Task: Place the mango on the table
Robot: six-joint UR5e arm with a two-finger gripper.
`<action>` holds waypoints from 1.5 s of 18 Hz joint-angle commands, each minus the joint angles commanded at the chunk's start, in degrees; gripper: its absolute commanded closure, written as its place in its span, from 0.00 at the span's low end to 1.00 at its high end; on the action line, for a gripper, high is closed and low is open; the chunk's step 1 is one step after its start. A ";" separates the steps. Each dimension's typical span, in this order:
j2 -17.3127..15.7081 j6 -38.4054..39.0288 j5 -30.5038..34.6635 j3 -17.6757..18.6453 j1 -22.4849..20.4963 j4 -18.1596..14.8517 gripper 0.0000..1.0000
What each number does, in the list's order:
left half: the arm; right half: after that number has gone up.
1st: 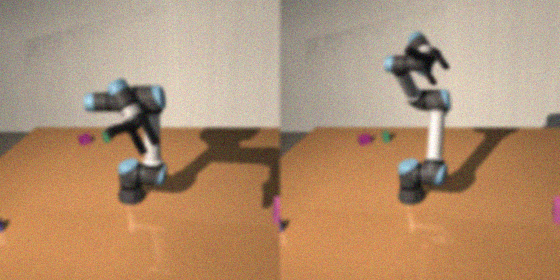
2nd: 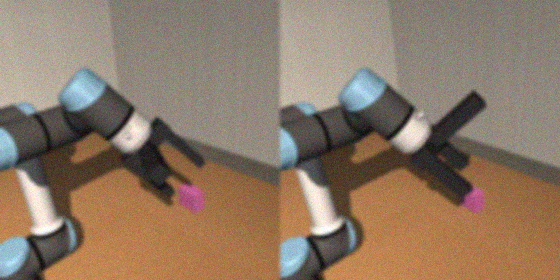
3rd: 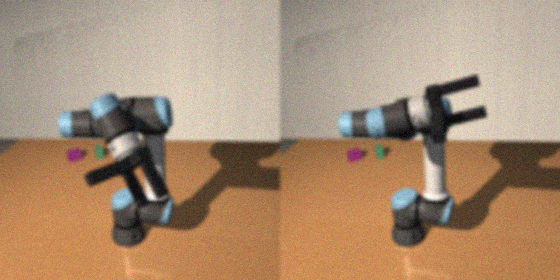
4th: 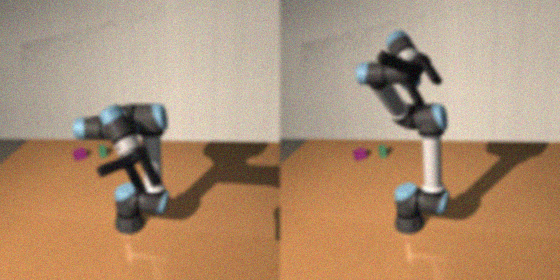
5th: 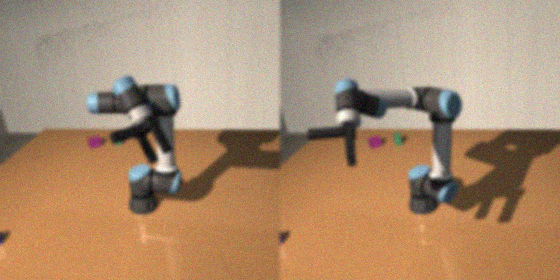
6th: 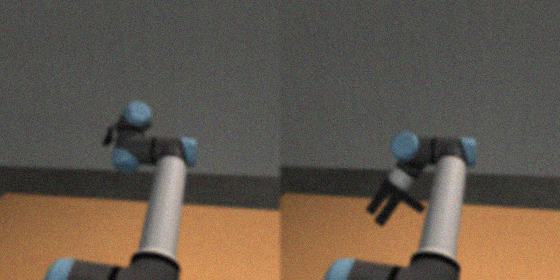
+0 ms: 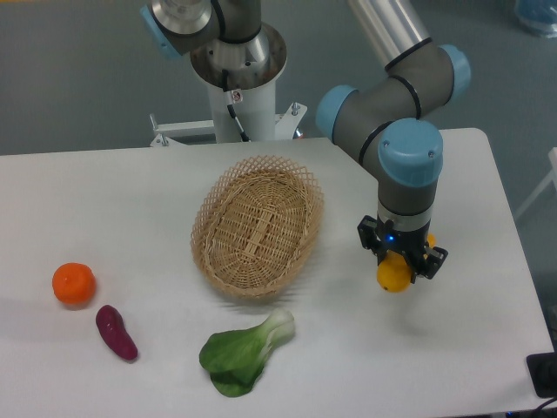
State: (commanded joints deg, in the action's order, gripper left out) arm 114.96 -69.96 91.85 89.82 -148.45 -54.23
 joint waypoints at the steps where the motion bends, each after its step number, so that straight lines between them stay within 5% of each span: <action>1: 0.00 0.00 0.00 0.09 0.00 0.00 0.45; 23: 0.35 -0.09 0.09 1.84 -0.97 0.09 0.44; 25: 0.09 -2.62 0.09 4.12 -1.49 1.40 0.45; 27: -0.35 -7.97 0.44 8.24 -3.07 6.21 0.45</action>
State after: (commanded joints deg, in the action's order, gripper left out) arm 114.61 -77.93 92.28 98.06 -151.51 -48.02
